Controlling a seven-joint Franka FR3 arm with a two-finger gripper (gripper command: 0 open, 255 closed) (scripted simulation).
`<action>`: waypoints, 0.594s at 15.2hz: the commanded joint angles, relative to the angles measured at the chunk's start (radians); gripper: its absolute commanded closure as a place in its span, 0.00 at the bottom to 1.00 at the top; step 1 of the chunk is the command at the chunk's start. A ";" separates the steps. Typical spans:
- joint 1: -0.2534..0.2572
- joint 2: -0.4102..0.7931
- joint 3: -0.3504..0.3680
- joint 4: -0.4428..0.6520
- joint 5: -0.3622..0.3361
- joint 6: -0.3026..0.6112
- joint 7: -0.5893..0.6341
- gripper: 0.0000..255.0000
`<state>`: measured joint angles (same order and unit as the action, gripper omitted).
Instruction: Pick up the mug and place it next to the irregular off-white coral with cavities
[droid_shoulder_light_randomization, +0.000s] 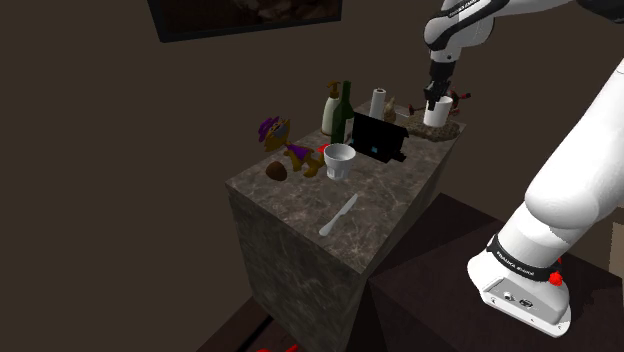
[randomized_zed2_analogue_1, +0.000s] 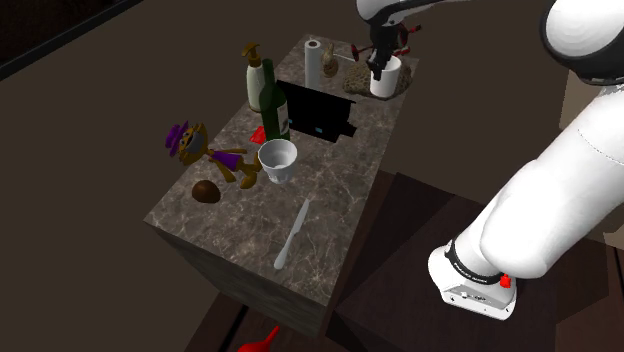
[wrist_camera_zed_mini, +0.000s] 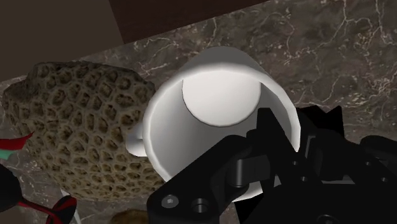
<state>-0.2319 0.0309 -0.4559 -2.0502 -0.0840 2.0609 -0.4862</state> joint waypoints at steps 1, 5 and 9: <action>-0.017 0.042 -0.014 0.035 0.021 0.007 -0.042 1.00; -0.020 0.065 -0.013 0.004 0.031 0.058 -0.046 1.00; -0.023 0.092 -0.012 -0.023 0.044 0.109 -0.052 1.00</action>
<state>-0.2554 0.1190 -0.4692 -2.0613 -0.0420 2.1543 -0.5398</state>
